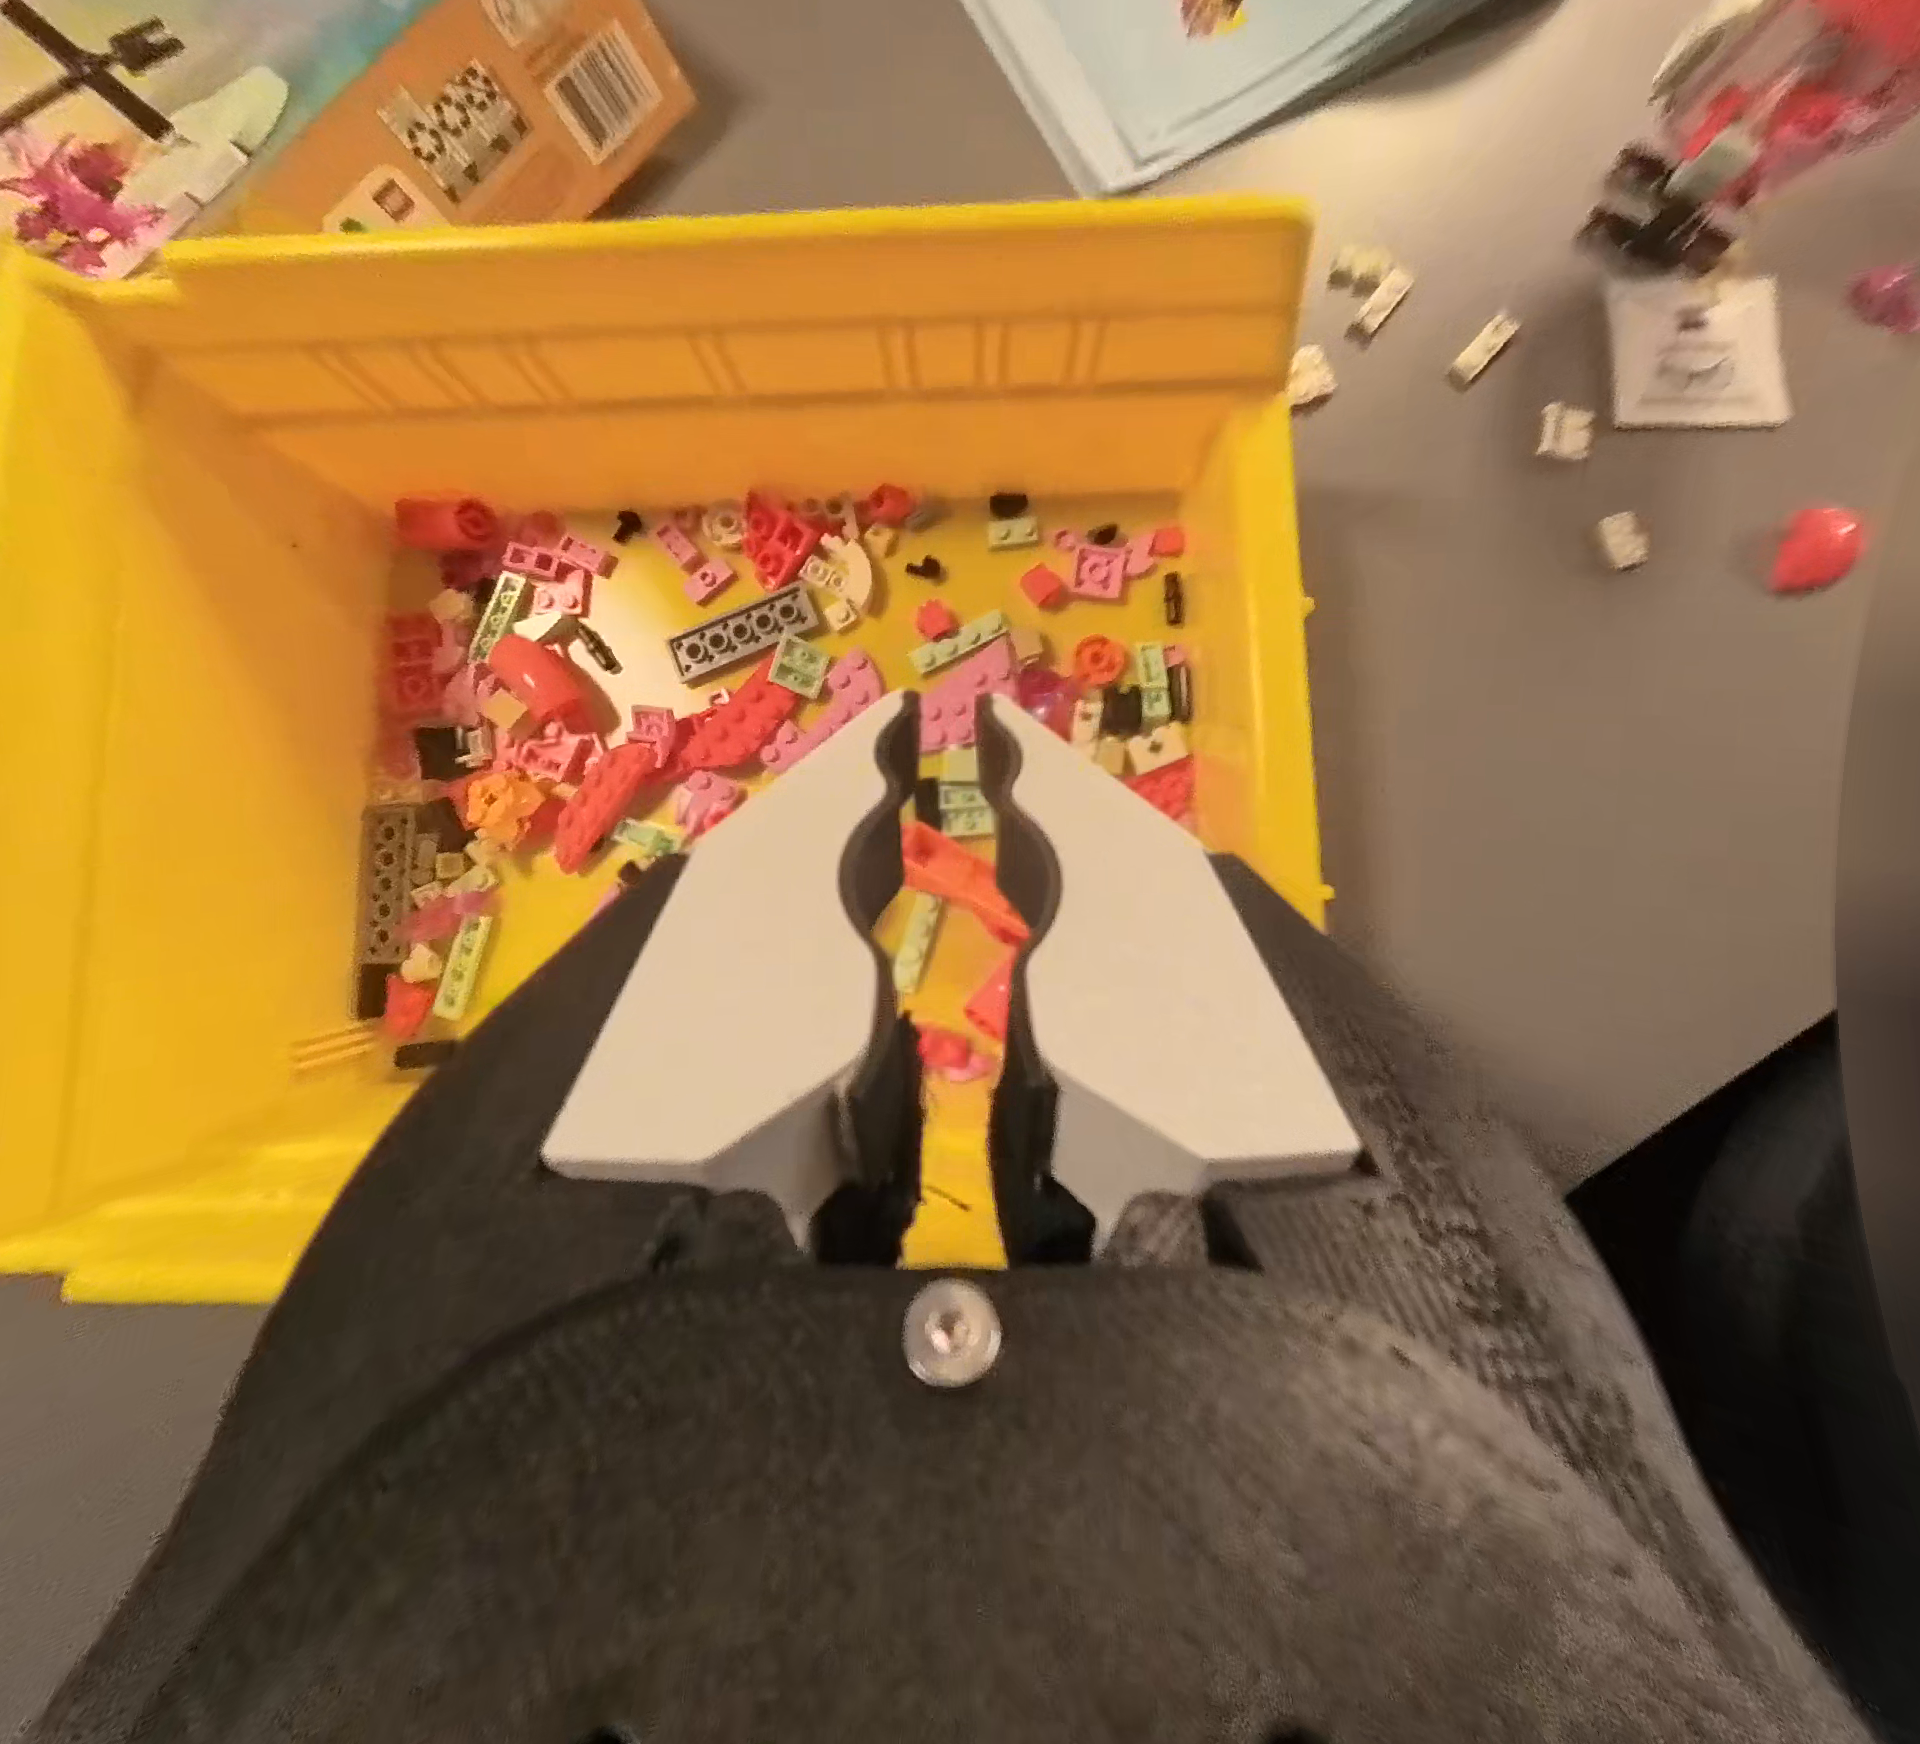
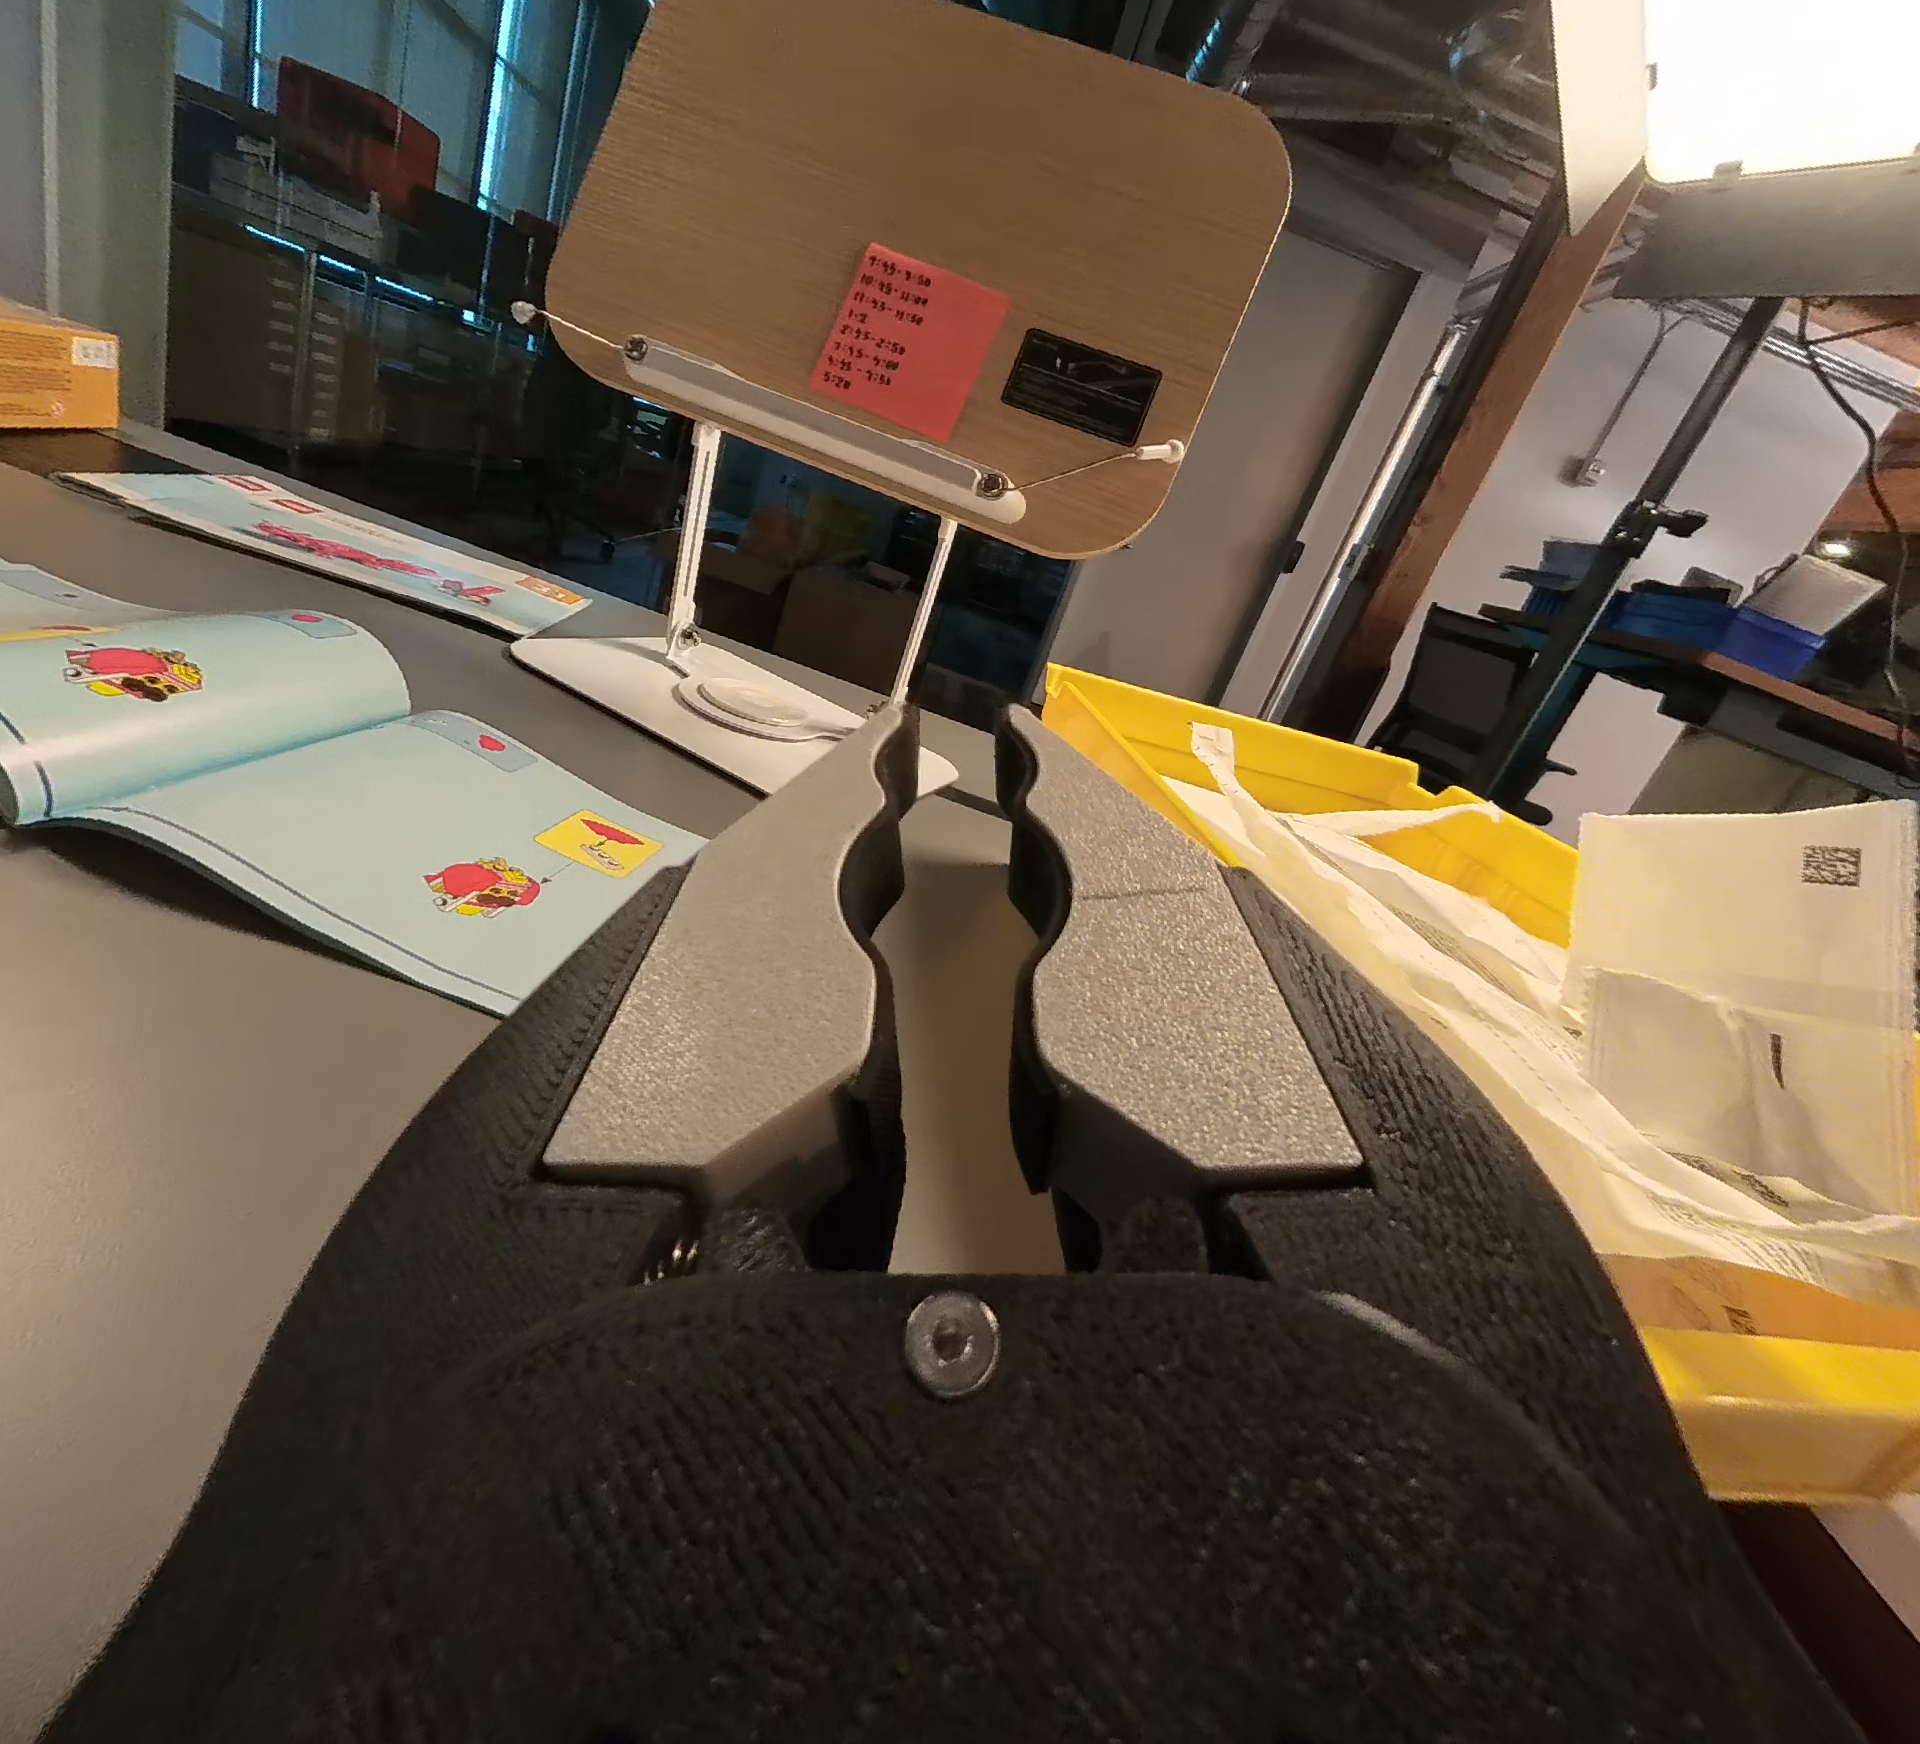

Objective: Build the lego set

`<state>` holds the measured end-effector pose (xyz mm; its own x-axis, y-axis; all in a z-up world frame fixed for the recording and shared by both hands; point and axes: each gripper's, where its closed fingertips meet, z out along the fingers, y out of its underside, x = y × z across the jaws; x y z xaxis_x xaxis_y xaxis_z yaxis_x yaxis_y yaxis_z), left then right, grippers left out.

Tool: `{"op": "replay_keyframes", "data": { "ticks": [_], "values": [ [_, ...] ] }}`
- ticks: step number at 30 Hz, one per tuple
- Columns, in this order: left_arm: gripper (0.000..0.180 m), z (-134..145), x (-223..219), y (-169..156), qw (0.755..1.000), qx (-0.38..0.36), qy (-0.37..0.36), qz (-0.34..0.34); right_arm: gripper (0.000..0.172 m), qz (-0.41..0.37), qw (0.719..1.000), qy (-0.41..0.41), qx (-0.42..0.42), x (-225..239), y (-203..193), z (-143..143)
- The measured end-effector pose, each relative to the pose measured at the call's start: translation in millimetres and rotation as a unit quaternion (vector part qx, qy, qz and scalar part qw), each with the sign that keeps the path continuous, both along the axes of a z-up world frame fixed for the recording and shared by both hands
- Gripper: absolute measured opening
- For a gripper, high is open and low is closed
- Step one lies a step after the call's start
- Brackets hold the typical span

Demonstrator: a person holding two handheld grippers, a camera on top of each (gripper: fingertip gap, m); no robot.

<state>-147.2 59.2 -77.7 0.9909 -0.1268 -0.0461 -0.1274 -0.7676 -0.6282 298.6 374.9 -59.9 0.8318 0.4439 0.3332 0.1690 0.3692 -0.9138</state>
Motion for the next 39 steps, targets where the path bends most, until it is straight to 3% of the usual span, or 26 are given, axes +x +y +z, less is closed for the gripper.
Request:
{"op": "replay_keyframes", "data": {
  "ticks": [5, 10, 16, 21, 25, 30, 39],
  "values": [
    [0.014, -38, -3, 7, 0.993, -0.111, -0.008, -0.034, 0.012, -0.007, 1.000, -0.008, -0.001, 0, 2, -2],
    [0.022, -66, -12, -2, 0.970, -0.228, -0.080, -0.004, 0.012, -0.011, 1.000, -0.018, 0.001, -2, 3, -3],
    [0.019, -78, -24, -26, 0.948, -0.316, -0.046, -0.009, 0.012, -0.011, 1.000, -0.020, 0.001, -2, 4, -4],
    [0.019, -68, -11, -12, 0.960, -0.269, -0.066, -0.025, 0.012, -0.013, 1.000, -0.020, 0.001, -1, 4, -4],
    [0.020, -63, -14, -1, 0.970, -0.238, -0.038, -0.020, 0.012, -0.013, 1.000, -0.019, 0.001, -1, 4, -3],
    [0.020, -34, 11, 27, 0.987, -0.146, -0.028, -0.057, 0.012, -0.013, 1.000, -0.019, 0.001, -1, 4, -4],
    [0.021, -29, 33, 30, 0.983, -0.160, -0.016, -0.093, 0.012, -0.011, 1.000, -0.014, 0.000, -1, 4, -3]
  ]
}}
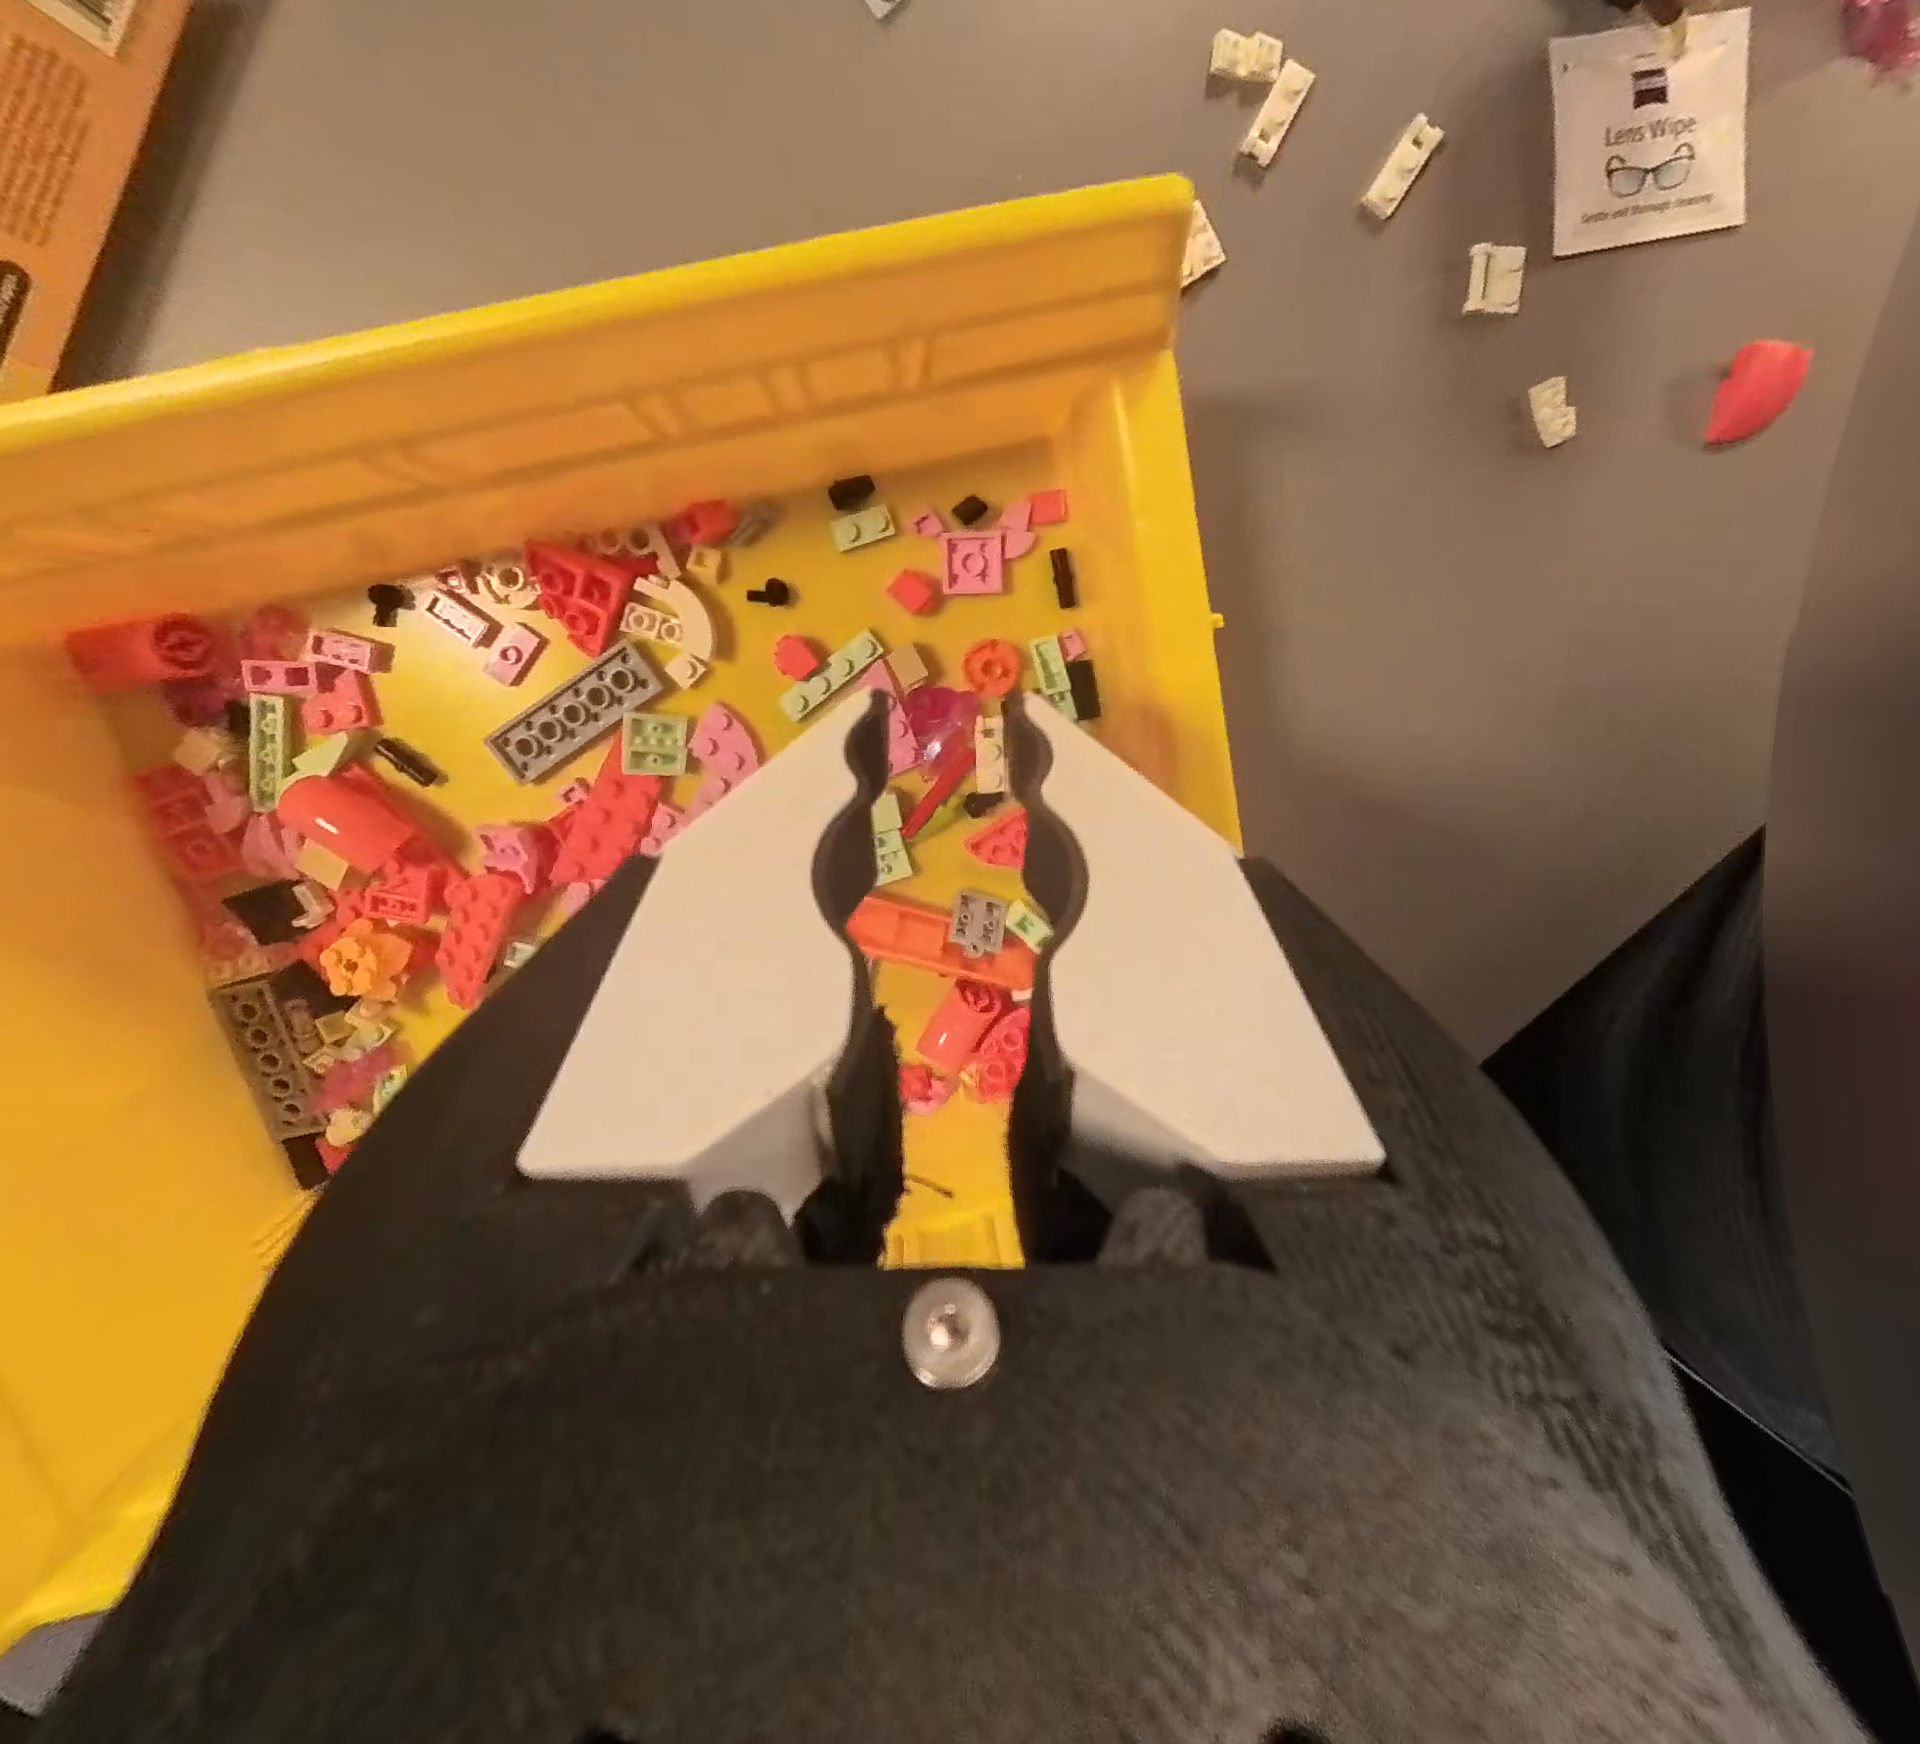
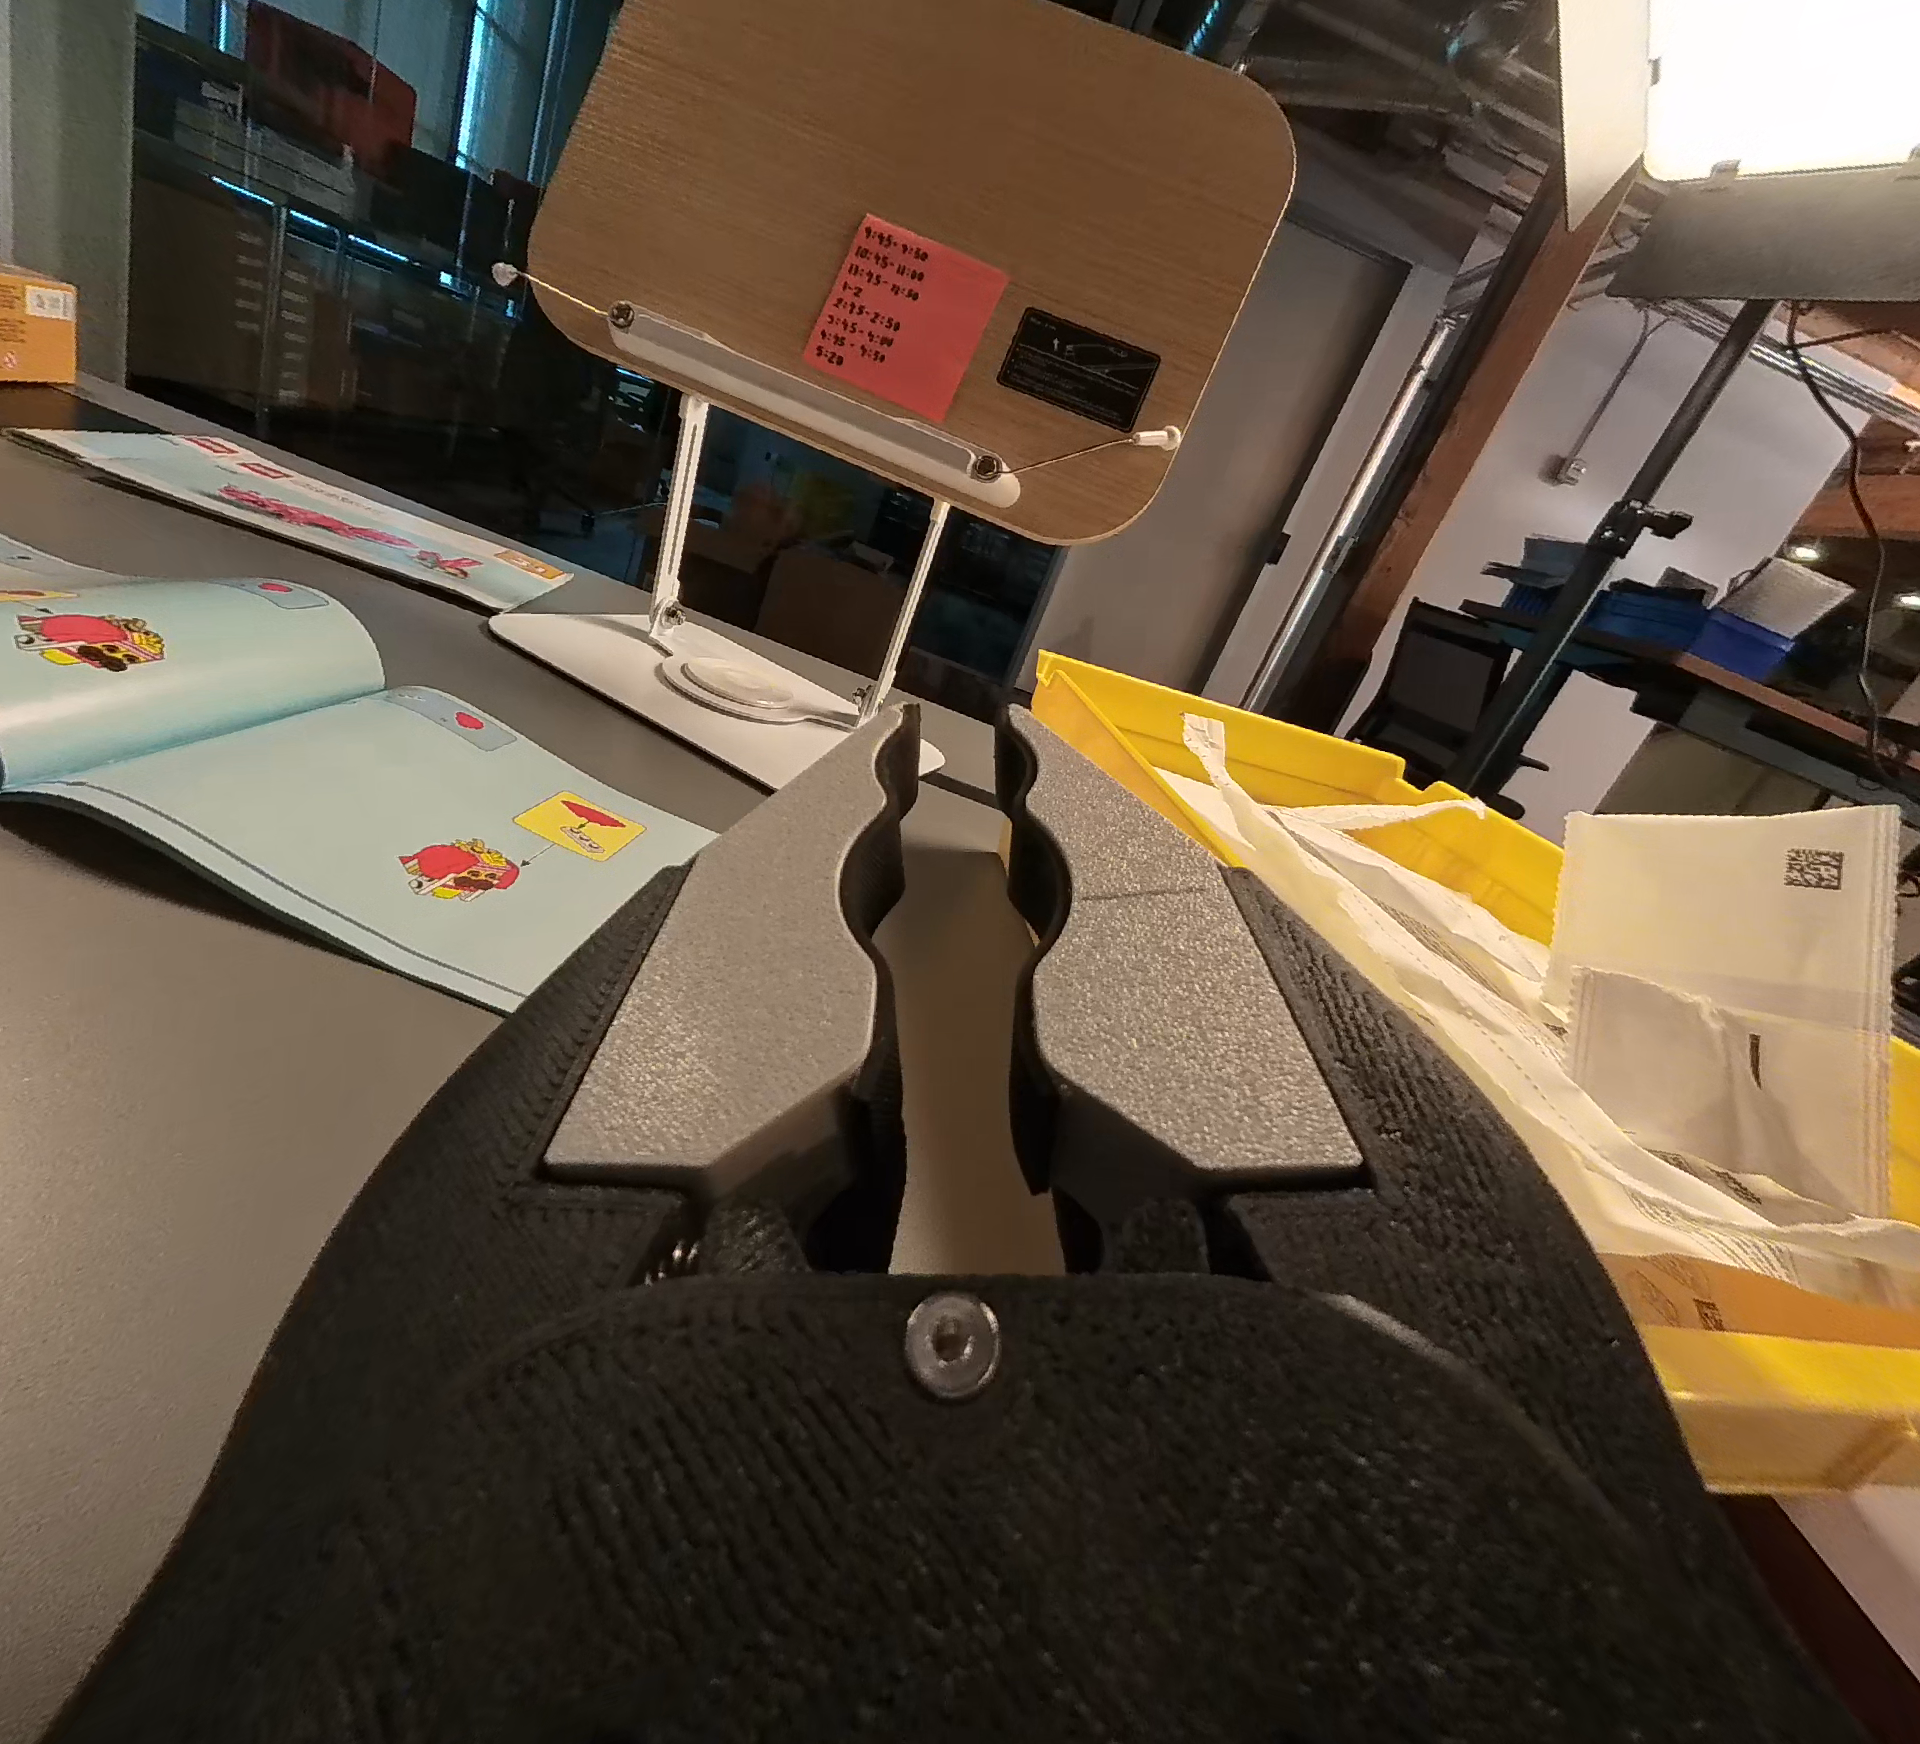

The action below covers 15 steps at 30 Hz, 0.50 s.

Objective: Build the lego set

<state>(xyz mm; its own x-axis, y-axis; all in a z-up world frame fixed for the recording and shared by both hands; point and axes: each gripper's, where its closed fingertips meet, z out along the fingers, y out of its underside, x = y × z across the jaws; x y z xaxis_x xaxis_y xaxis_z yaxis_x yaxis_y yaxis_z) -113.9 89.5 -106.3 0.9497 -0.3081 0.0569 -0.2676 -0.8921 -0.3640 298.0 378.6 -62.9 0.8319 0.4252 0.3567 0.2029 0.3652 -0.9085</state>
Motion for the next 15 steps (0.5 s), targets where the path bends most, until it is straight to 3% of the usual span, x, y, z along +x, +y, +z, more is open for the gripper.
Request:
{"op": "replay_keyframes", "data": {
  "ticks": [6, 9, 12, 15],
  "values": [
    [0.021, -1, -19, -1, 1.000, 0.004, 0.017, 0.024, 0.012, 0.003, 1.000, 0.000, 0.000, -1, 0, 0],
    [0.018, -4, -63, 5, 0.997, 0.008, 0.055, 0.063, 0.012, 0.004, 1.000, -0.001, 0.000, -1, 0, 0],
    [0.020, -7, -110, 13, 0.989, 0.005, 0.042, 0.139, 0.012, 0.004, 1.000, 0.003, -0.001, 0, 0, 0],
    [0.015, -19, -158, 4, 0.976, -0.038, 0.123, 0.175, 0.012, 0.003, 1.000, 0.008, -0.002, 1, 0, 1]
  ]
}}
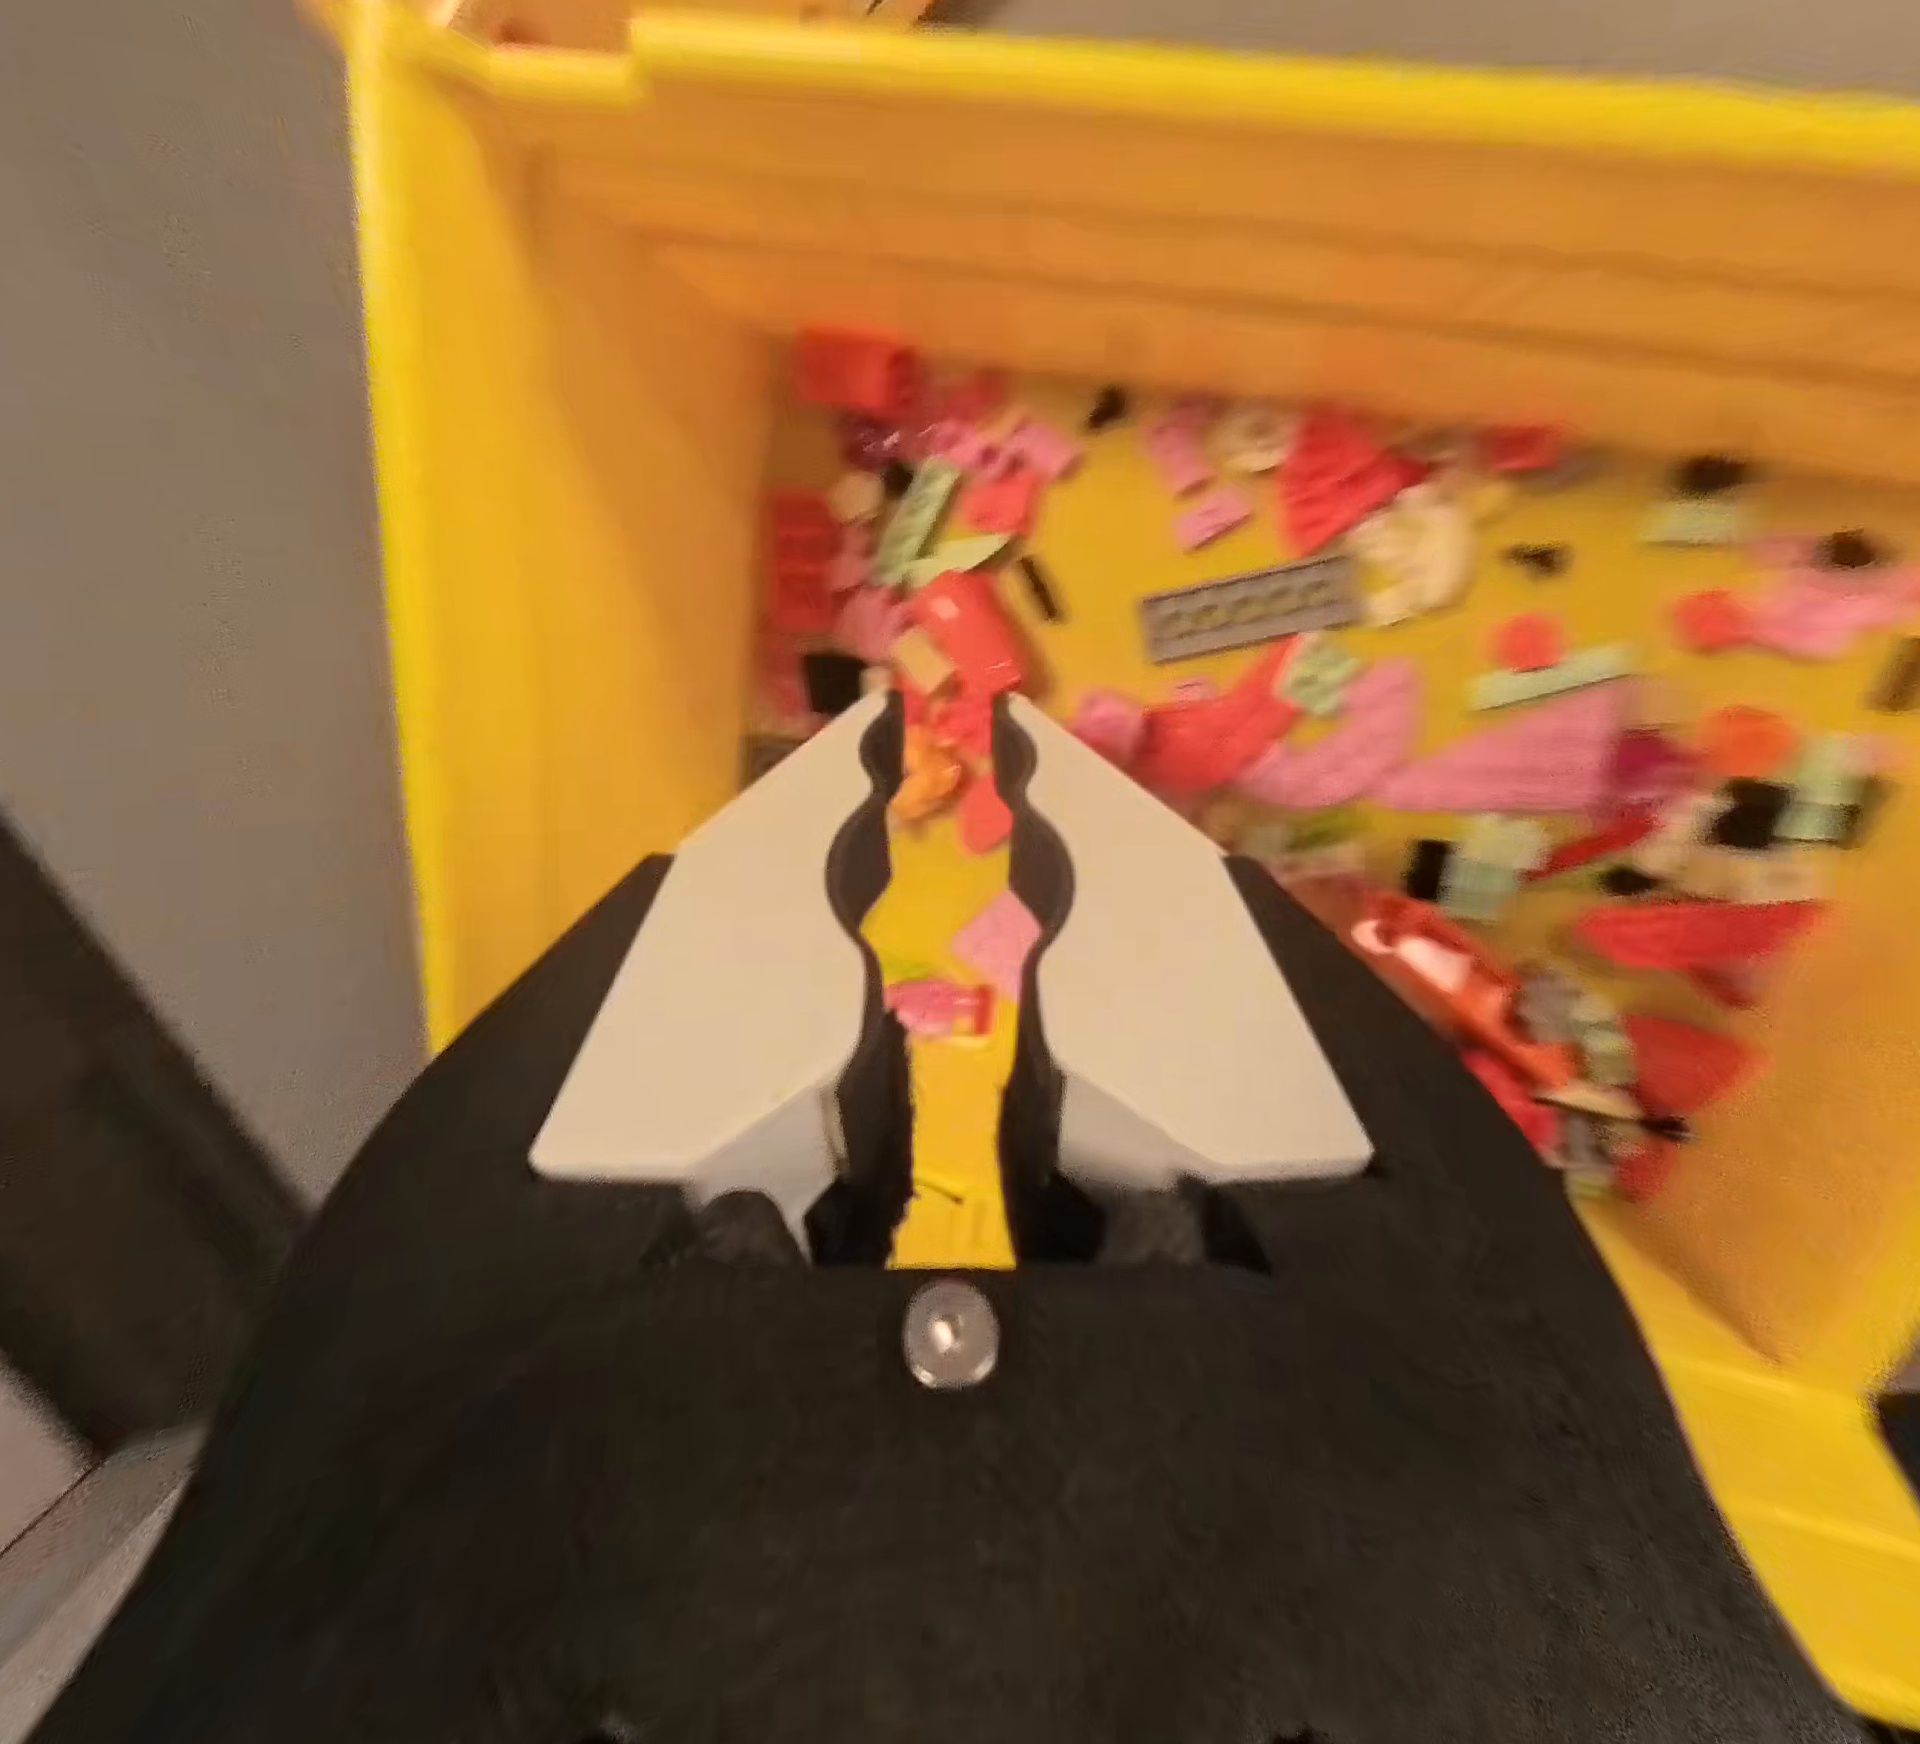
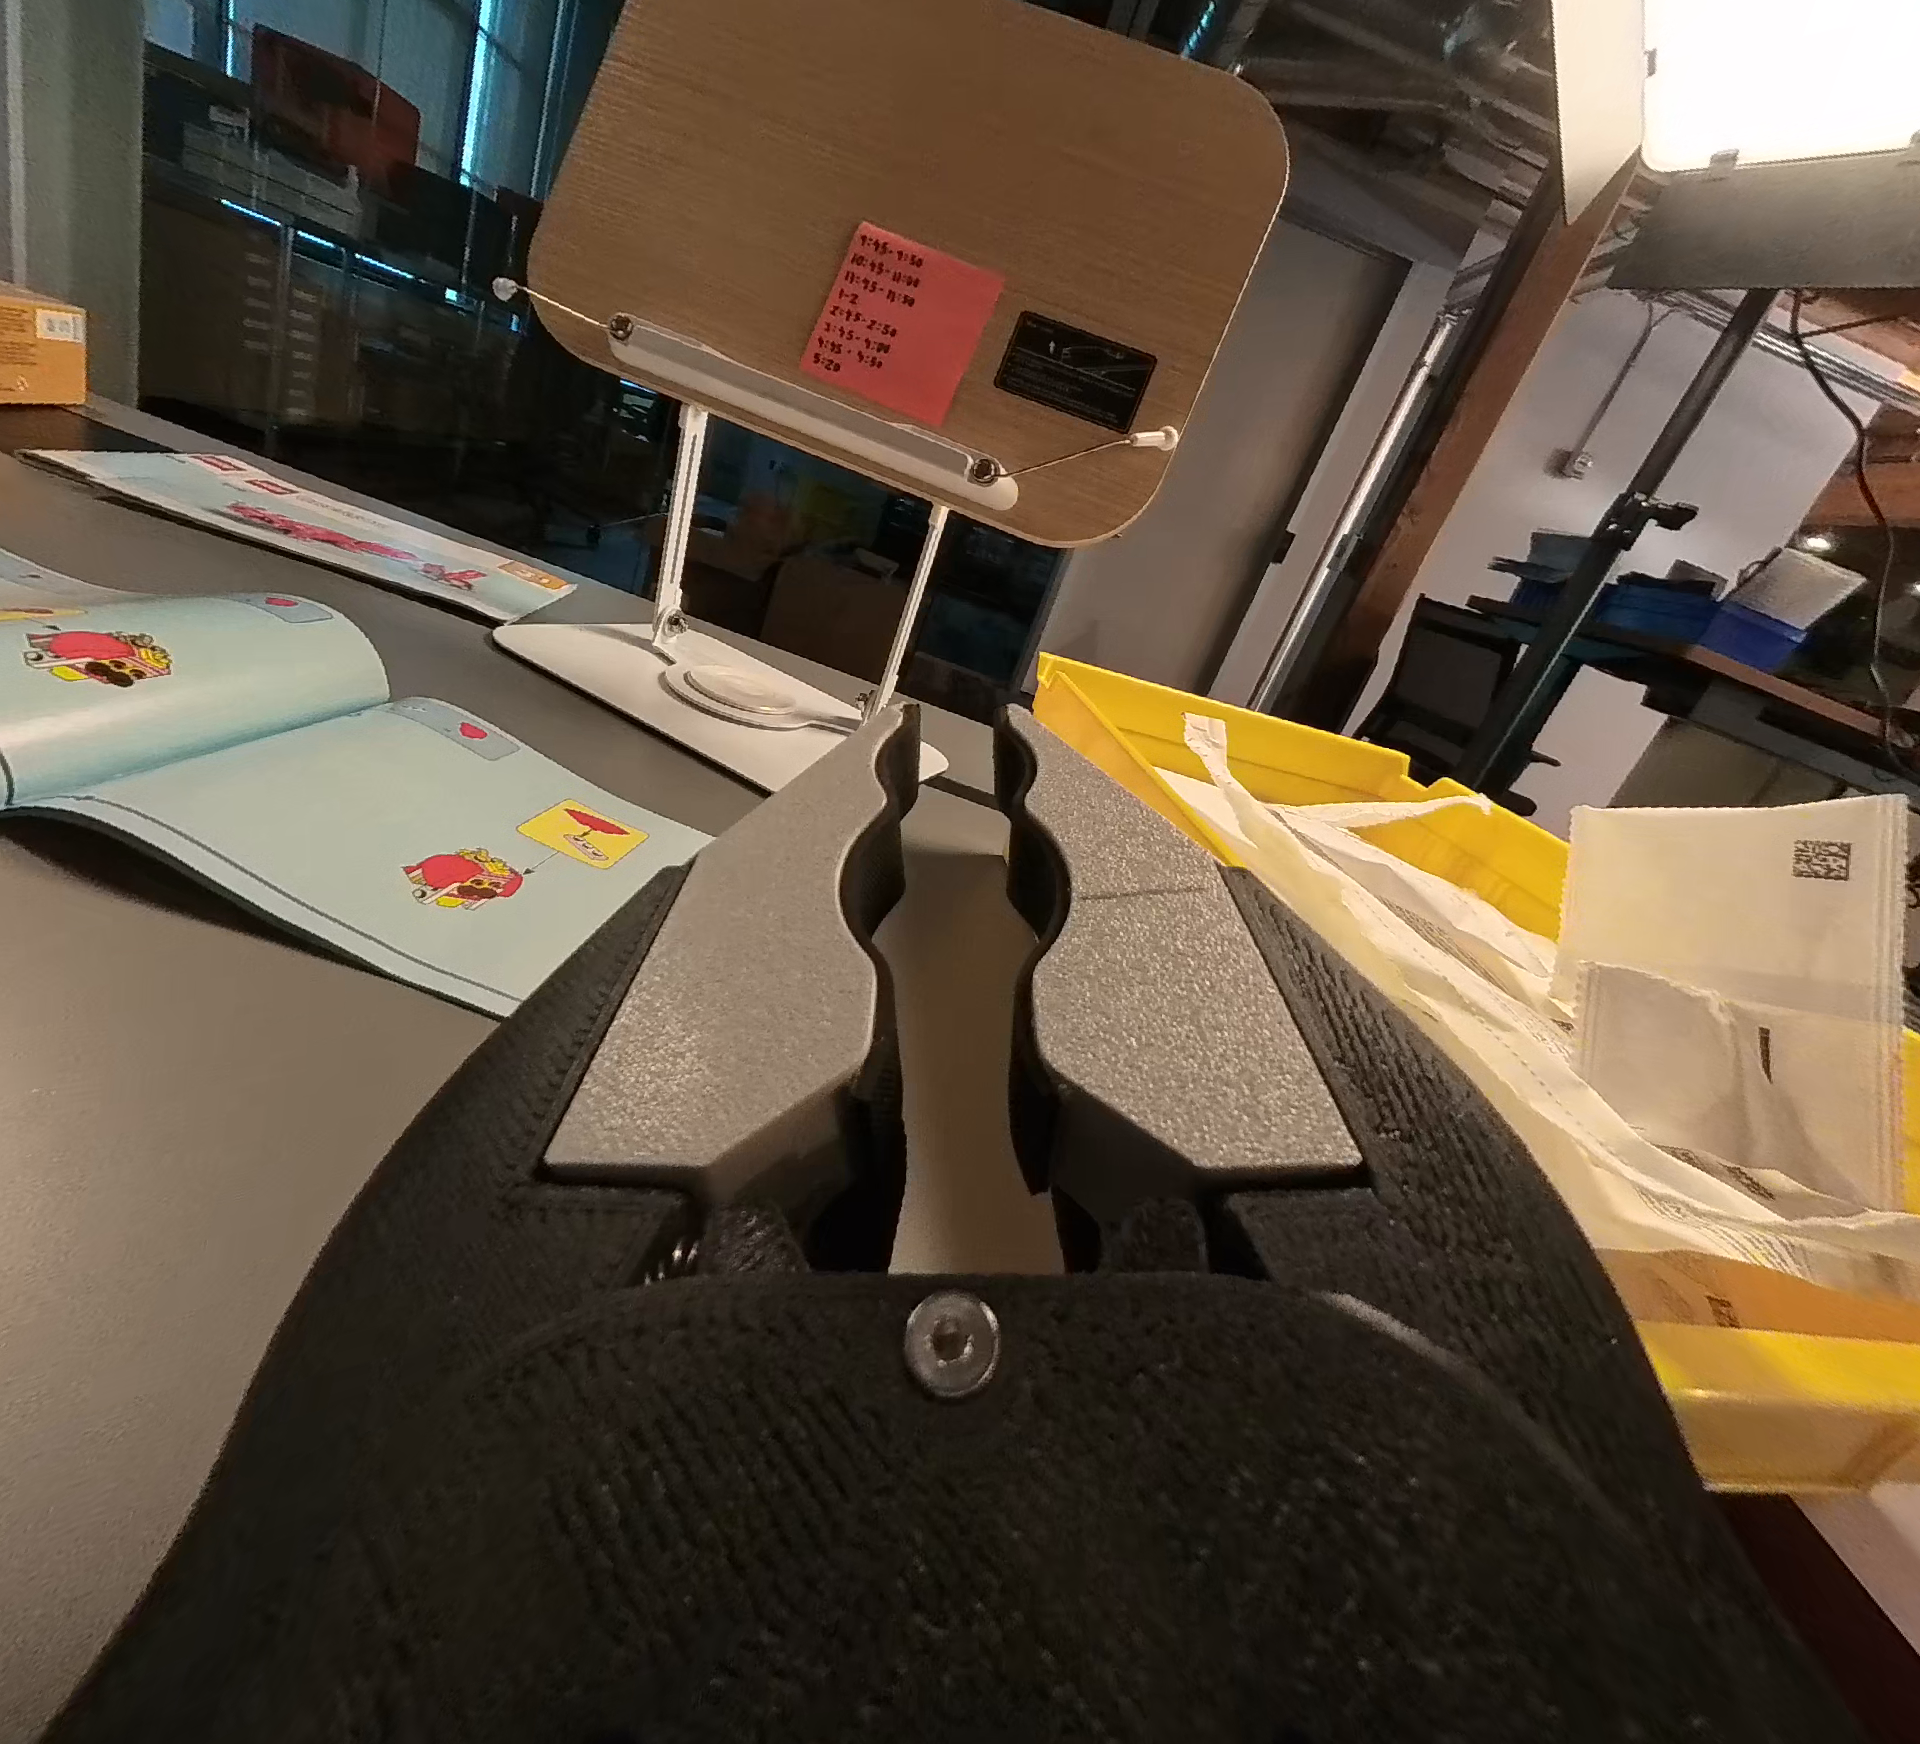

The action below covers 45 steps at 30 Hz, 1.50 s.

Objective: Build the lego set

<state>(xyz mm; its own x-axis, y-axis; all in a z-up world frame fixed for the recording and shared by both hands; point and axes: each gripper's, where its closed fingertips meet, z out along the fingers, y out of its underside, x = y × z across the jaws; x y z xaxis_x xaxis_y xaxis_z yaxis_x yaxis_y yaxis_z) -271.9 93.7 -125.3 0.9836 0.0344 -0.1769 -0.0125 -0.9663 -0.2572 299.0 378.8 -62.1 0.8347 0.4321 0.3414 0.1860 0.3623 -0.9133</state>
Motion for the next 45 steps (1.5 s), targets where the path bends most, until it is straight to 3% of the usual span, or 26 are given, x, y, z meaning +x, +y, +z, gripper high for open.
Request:
{"op": "replay_keyframes", "data": {
  "ticks": [6, 11, 15, 23, 29, 33, 35, 38, 41, 45],
  "values": [
    [0.004, -25, -24, -24, 0.994, -0.105, 0.018, 0.027, 0.012, 0.001, 1.000, -0.005, 0.001, -1, 0, -1],
    [0.017, -34, -34, -38, 0.989, -0.134, 0.008, 0.060, 0.011, 0.002, 1.000, -0.003, -0.001, -1, 0, -1],
    [0.017, -35, -52, -50, 0.981, -0.168, 0.063, 0.071, 0.011, 0.001, 1.000, -0.006, 0.000, -2, 0, -1],
    [0.004, -33, -54, -19, 0.994, -0.088, 0.055, 0.025, 0.011, 0.000, 1.000, -0.009, 0.000, -2, 0, -1],
    [0.004, -36, -52, -19, 0.994, -0.095, 0.049, 0.017, 0.011, -0.001, 1.000, -0.011, 0.001, -2, 0, -2],
    [0.005, -41, -22, -16, 0.996, -0.072, -0.044, 0.015, 0.011, -0.001, 1.000, -0.012, 0.001, -2, 0, -2],
    [0.016, -36, 7, -10, 0.993, -0.042, -0.106, -0.013, 0.011, -0.001, 1.000, -0.012, 0.001, -2, 0, -2],
    [0.043, -23, 53, -11, 0.988, -0.014, -0.102, -0.116, 0.011, -0.001, 1.000, -0.013, 0.002, -2, 0, -2],
    [0.064, -19, 100, -31, 0.973, -0.032, -0.098, -0.208, 0.011, -0.001, 1.000, -0.017, 0.002, -3, 0, -2],
    [0.089, -27, 131, -63, 0.953, -0.094, -0.095, -0.273, 0.011, -0.003, 1.000, -0.025, 0.003, -5, 0, -3]
  ]
}}
